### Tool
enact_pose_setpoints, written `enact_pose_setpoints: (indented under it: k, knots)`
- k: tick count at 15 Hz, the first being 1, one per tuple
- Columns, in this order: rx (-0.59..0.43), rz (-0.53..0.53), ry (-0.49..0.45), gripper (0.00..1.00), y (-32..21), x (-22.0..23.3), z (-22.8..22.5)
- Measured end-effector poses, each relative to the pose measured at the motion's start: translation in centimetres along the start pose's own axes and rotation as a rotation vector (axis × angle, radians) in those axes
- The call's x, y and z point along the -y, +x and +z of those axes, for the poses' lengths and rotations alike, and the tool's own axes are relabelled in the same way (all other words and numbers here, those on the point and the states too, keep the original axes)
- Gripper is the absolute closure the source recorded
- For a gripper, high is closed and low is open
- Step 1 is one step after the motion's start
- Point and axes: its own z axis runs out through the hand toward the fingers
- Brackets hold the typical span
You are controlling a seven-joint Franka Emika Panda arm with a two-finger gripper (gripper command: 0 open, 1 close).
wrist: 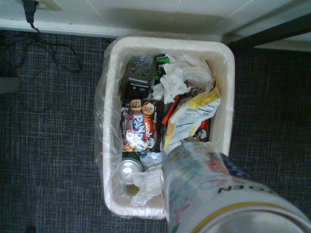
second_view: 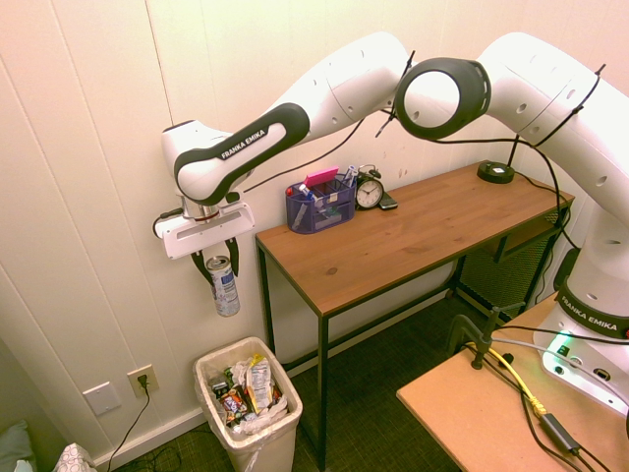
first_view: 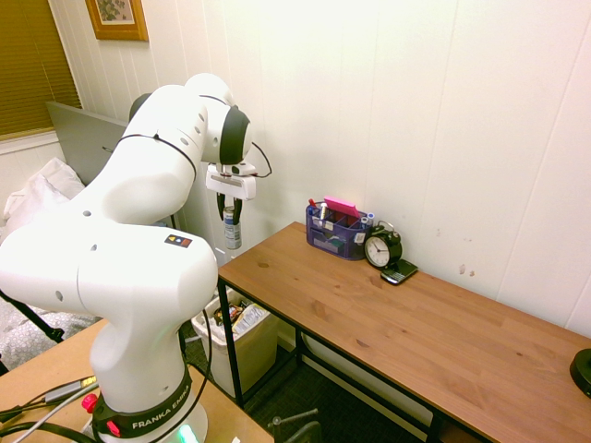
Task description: Throw the can in the trash bin
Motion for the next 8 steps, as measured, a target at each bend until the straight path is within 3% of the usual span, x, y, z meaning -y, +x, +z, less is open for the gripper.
enact_pose_setpoints:
  k: [8]
  knots:
    - [-0.009,0.011,0.011,0.0,1.9,-0.6,-2.1]
